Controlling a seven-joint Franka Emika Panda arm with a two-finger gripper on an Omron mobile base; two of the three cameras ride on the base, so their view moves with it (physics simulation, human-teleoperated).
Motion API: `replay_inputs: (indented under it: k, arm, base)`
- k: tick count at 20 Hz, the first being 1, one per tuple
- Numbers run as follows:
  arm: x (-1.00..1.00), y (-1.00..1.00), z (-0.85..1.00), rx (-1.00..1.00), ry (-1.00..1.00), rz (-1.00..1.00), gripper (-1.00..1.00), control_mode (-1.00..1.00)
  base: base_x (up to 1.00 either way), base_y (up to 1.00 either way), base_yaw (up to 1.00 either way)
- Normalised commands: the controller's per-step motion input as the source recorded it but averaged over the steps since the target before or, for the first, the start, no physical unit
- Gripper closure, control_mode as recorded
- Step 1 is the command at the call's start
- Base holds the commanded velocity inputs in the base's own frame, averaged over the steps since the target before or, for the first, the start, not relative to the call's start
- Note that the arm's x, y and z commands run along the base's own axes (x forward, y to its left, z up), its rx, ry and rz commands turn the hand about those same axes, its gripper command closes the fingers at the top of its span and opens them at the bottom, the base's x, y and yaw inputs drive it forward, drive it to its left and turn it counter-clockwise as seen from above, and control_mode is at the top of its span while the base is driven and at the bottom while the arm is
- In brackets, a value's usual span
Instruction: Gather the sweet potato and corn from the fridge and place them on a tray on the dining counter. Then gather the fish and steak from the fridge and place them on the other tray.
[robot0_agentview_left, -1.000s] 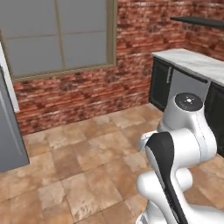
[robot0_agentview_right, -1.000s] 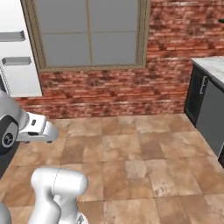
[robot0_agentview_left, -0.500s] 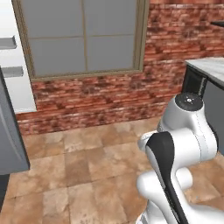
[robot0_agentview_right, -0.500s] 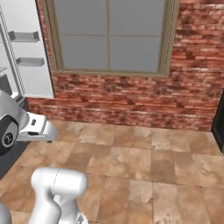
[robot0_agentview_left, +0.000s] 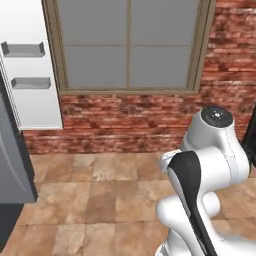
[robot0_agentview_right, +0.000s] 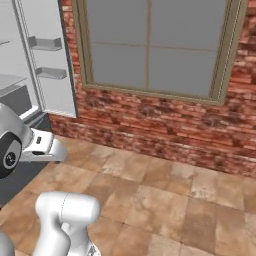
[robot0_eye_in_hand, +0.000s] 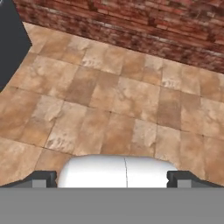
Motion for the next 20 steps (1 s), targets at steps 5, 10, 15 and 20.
replay_inputs:
  k: [5, 10, 15, 20]
  arm:
    - [0.00, 0.00, 0.00, 0.00, 0.00, 0.00, -1.00, 1.00]
    - [0.00, 0.00, 0.00, 0.00, 0.00, 0.00, -1.00, 1.00]
    - [0.00, 0.00, 0.00, 0.00, 0.00, 0.00, -1.00, 1.00]
    - [0.00, 0.00, 0.00, 0.00, 0.00, 0.00, -1.00, 1.00]
  base:
    - [0.80, -0.38, 0.44]
    - [0.78, -0.36, 0.46]
    - [0.64, -0.42, 0.46]
    - [0.65, -0.43, 0.45]
